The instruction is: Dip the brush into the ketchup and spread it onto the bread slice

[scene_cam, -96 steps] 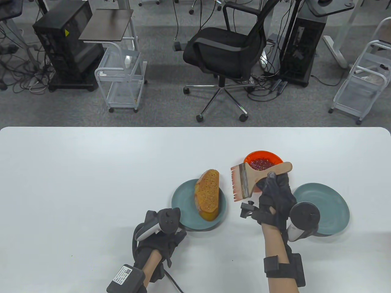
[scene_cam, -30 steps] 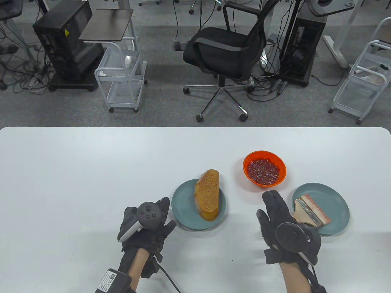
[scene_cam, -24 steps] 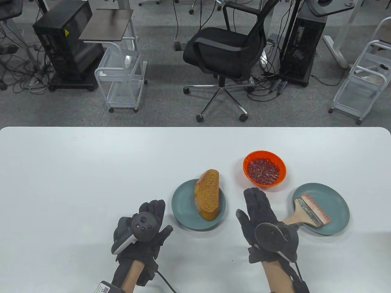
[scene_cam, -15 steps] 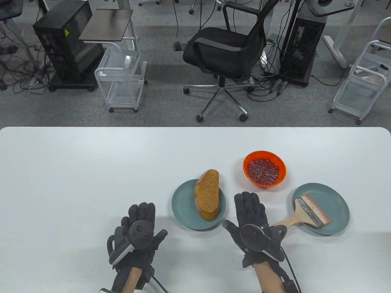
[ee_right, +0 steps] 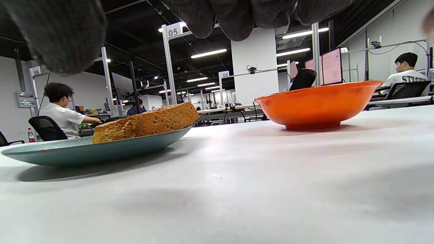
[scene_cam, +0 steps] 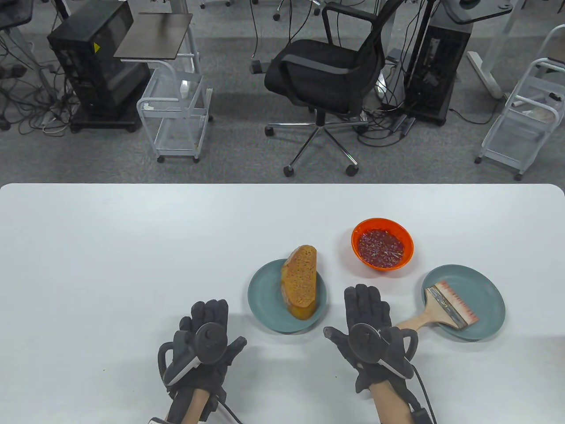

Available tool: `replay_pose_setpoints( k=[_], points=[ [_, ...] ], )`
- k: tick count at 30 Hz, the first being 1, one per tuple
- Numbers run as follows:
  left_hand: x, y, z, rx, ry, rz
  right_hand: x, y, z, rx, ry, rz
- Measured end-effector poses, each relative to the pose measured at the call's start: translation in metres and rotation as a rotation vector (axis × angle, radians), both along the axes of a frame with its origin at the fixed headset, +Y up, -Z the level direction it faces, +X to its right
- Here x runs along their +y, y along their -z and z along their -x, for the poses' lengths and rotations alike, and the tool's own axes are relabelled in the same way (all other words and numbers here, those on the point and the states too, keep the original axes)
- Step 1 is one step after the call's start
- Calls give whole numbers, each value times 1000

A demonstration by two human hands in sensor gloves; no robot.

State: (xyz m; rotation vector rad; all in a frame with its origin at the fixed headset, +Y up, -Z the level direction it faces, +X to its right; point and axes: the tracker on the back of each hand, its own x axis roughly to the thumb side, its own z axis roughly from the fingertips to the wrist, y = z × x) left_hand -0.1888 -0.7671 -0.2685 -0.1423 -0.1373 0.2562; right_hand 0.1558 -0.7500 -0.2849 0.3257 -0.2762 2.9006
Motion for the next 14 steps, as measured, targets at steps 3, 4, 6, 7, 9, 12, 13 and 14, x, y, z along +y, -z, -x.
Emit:
replay_pose_setpoints(
  k=[3, 4, 6, 7, 9, 12, 13, 14],
  points=[
    [0, 0, 0, 0, 7, -5, -1, 0, -1, -5, 10, 6],
    [0, 0, 0, 0, 3, -8, -1, -1, -1, -4, 12, 6],
    [0, 0, 1, 0, -2, -12, -1, -1, 0, -4, 12, 7],
    [-1, 0, 1, 0, -2, -12, -1, -1, 0, -4, 19, 8],
    [-2, 1, 1, -2, -8, 7, -2, -1, 0, -2, 34, 16],
    [-2, 1, 3, 6, -16, 13, -3, -1, 0, 1, 32, 23],
    [-2, 1, 3, 6, -16, 14, -3, -1, 0, 0, 29, 26],
    [-2, 1, 3, 5, -17, 13, -3, -1, 0, 0, 27, 30]
  ],
)
